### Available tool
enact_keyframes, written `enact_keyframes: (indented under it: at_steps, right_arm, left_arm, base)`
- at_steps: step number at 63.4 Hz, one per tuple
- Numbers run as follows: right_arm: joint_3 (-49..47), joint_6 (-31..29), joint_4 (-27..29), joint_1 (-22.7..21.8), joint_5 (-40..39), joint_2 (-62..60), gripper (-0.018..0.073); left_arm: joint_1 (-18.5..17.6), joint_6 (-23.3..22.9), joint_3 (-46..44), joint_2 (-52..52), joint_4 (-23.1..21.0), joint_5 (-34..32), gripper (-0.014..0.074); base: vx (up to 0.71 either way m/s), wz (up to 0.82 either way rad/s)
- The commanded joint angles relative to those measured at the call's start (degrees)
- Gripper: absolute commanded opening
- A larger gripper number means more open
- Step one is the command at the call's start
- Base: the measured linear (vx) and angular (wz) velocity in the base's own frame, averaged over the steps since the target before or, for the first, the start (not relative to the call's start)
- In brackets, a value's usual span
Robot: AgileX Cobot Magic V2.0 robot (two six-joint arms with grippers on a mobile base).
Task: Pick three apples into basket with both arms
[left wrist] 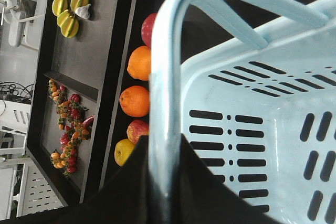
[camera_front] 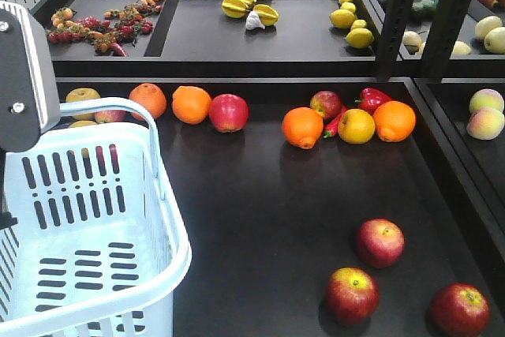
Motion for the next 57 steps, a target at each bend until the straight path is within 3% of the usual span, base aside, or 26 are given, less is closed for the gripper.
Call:
enact_keyframes:
  at_steps: [1,57]
  right_arm:
    - [0.84,-0.03,-0.36,-0.26,-4.05,-0.58,-0.0007]
    - [0.84,-0.03,-0.36,-0.26,-4.05,-0.58,-0.0007]
  left_arm:
    - [-0.07,-0.76,-1.84,-0.88,0.46,-4.46,-0.0006]
    - [-0.07,-0.76,-1.84,-0.88,0.46,-4.51,-0.0008]
  base:
    - [0.0,0.0]
    - [0.0,0.0]
